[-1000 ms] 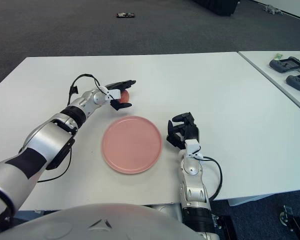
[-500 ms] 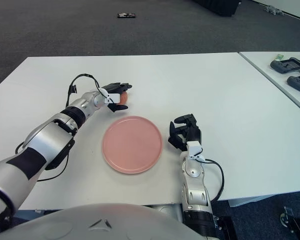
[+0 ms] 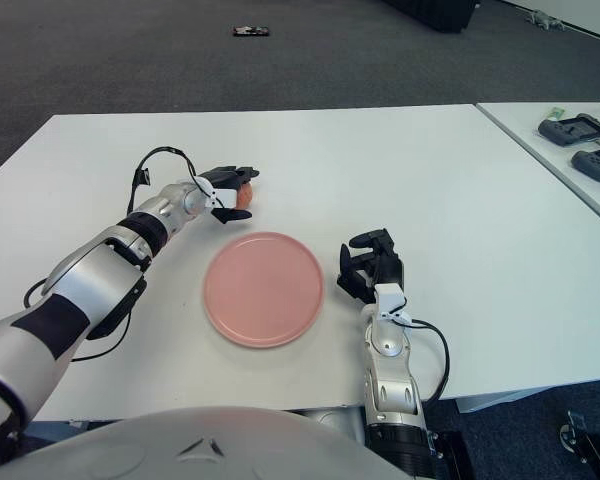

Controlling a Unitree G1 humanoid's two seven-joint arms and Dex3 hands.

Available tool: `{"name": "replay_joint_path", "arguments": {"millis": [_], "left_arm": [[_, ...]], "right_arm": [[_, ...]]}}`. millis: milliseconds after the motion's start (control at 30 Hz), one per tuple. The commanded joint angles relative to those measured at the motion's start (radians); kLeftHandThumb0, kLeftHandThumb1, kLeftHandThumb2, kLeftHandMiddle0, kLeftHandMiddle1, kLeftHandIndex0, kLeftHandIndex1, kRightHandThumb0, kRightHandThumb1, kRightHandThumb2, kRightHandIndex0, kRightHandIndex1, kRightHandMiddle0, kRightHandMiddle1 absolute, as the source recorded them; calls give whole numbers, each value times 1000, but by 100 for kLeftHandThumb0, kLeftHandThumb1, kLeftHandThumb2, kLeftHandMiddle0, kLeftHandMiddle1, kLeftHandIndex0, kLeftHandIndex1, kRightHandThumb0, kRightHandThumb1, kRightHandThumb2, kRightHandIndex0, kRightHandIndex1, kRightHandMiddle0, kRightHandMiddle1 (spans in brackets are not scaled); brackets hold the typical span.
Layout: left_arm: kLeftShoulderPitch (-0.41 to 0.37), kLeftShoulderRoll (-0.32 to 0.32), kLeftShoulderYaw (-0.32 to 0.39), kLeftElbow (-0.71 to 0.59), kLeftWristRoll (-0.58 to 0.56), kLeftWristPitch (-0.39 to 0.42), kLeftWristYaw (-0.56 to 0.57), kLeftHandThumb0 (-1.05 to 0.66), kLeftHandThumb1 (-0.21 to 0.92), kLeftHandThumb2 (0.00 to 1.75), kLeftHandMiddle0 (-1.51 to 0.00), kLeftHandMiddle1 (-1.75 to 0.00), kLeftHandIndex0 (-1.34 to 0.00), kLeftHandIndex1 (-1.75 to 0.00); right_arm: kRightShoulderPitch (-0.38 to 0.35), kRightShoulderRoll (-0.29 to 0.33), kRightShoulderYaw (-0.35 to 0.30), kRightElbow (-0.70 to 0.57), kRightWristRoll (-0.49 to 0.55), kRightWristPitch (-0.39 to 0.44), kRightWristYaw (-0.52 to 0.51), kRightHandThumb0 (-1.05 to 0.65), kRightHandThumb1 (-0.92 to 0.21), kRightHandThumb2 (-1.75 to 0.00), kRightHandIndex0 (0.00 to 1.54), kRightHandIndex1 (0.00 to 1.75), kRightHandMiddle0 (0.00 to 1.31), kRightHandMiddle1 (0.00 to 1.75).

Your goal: Put the apple into the plate.

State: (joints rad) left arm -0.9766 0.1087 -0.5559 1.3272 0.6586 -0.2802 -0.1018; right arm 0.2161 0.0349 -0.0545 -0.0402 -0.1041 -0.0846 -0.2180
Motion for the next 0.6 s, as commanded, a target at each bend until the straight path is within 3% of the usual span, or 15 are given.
{"name": "replay_joint_path", "arguments": {"millis": [0, 567], "left_arm": [[28, 20, -22, 28, 28, 19, -10, -93, 74, 73, 0, -12, 0, -46], [34, 27, -20, 32, 23, 23, -15, -93, 75, 70, 0, -18, 0, -62]], "right_arm": [[1, 2, -6, -11, 11, 7, 9, -39, -65, -90, 56, 155, 36, 175], [4, 3, -8, -12, 8, -20, 14, -38, -67, -88, 56, 154, 34, 175]]}}
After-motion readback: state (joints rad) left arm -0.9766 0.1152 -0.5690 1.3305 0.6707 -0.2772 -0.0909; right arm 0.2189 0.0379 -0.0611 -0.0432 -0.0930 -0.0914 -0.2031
